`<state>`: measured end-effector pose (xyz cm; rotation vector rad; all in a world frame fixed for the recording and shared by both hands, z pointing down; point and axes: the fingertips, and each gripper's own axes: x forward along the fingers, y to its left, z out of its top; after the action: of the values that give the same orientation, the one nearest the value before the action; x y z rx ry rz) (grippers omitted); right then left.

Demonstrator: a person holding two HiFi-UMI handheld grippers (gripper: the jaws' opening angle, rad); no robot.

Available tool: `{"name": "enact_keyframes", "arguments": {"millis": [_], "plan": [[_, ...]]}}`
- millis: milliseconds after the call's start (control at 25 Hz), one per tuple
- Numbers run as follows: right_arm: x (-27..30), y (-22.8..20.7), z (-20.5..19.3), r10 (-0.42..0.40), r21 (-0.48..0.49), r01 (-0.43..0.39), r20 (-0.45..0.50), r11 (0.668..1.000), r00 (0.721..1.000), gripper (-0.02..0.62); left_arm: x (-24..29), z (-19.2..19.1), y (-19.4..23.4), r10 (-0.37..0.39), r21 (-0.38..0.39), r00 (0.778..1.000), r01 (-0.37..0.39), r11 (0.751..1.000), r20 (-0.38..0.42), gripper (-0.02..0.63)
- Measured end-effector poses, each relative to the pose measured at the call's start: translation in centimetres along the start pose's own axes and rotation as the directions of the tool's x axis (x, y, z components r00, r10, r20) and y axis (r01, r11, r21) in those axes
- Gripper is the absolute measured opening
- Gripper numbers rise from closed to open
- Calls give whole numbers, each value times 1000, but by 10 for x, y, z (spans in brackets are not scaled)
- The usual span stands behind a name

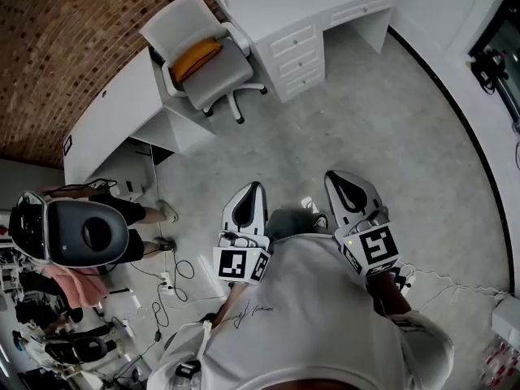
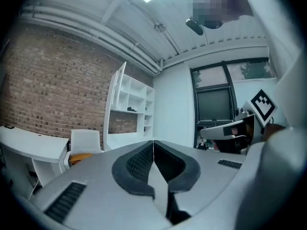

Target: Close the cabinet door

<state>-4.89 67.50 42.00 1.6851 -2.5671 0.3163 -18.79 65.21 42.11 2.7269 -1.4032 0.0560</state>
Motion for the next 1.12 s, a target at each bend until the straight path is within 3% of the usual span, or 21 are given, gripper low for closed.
{"name": "enact_keyframes", "arguments": {"millis": [280,440,840,1120], "plan": [[18,7,-7,74,16,-74,-18,997,997,25,9,-8,25,104,-1,994,-104,995,-24,17],[32,-1,-5,90,25,-89,-35,996,995,25,28,-8,30,97,19,995,-96,995,-29,17],[97,-40,22,69,-18,-70,-48,997,996,25,107,0,64,70,-16,997,-70,997,-19,17],[162,-71,50,-8,-8,7,-13,1000,1000,25,166,19,109,7,-21,1000,-7,1000,-13,17]]}}
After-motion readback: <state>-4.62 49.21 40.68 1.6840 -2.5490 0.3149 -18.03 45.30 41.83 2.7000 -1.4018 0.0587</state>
